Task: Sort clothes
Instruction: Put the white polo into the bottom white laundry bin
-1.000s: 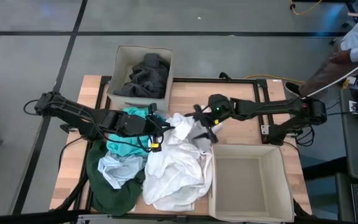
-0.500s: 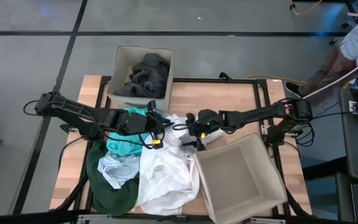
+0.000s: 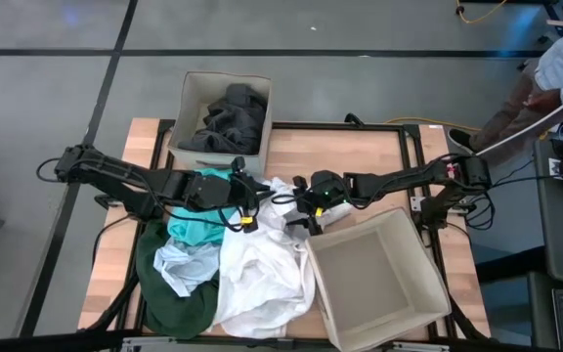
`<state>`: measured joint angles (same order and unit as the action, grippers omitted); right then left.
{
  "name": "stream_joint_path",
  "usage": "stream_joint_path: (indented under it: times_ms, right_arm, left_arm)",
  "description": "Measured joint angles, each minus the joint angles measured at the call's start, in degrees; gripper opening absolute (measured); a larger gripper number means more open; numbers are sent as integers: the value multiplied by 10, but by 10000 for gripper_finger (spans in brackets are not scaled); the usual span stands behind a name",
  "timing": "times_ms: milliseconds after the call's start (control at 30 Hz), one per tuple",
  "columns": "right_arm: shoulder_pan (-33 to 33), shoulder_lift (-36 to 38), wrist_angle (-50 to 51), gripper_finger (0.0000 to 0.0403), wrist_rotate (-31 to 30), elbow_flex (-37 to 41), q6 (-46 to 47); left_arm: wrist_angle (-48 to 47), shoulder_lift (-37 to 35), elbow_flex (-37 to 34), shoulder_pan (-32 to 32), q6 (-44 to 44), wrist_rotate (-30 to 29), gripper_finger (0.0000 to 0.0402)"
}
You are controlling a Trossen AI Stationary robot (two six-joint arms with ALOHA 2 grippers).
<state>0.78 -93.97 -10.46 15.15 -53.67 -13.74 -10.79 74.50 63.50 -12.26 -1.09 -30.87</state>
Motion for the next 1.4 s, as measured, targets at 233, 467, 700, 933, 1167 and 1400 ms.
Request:
stream_joint_path:
  times_ms: [233,467,700,933,1167,1400]
  right_arm:
    - [0,0,0,114,-25,0,-3]
    - [0,0,-1,8,-37,0,-21]
    - [-1,40,-14,4,-48,0,-34]
    - [-1,95,36,4,-76,-44,-37]
    - [-1,100,97,7,-105,-68,-29]
    - [0,89,159,100,-119,-68,26]
  left_arm:
    - [-74,-16,53,6,-3,0,127]
    - [-233,-66,82,-31,-134,-1,165]
    - [-284,-59,3,-122,-312,-28,153]
    - [-194,-40,-128,-202,-461,-73,148]
    - [20,13,-242,-206,-491,-39,148]
    - [133,96,-262,-167,-438,-44,148]
